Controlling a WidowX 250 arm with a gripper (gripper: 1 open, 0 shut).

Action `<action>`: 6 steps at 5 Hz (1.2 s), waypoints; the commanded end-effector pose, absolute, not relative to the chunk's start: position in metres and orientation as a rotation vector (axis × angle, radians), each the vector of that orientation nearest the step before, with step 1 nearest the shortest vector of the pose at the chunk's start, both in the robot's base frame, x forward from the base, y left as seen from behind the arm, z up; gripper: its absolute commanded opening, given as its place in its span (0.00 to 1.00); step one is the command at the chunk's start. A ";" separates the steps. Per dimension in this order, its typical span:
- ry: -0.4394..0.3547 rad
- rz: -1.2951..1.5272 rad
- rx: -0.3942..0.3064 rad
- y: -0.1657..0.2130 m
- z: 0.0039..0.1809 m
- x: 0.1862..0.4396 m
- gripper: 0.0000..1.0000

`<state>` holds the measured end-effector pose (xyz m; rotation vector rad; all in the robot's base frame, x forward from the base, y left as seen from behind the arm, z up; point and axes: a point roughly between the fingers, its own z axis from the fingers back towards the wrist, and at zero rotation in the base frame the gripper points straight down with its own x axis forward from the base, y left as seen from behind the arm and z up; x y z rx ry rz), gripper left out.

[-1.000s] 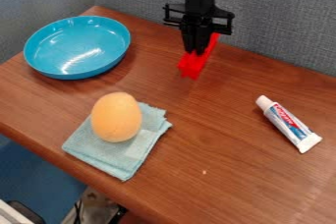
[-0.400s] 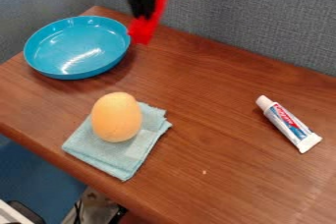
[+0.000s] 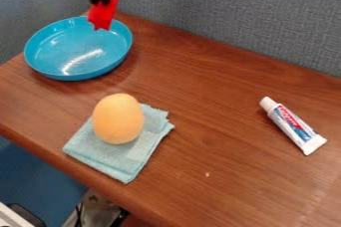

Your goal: Put the red object on the blue plate

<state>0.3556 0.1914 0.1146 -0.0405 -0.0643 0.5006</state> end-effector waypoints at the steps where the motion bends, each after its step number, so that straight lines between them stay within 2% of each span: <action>1: -0.123 0.533 -0.006 0.215 0.130 0.357 0.00; 6: -0.111 0.546 0.026 0.221 0.102 0.361 0.00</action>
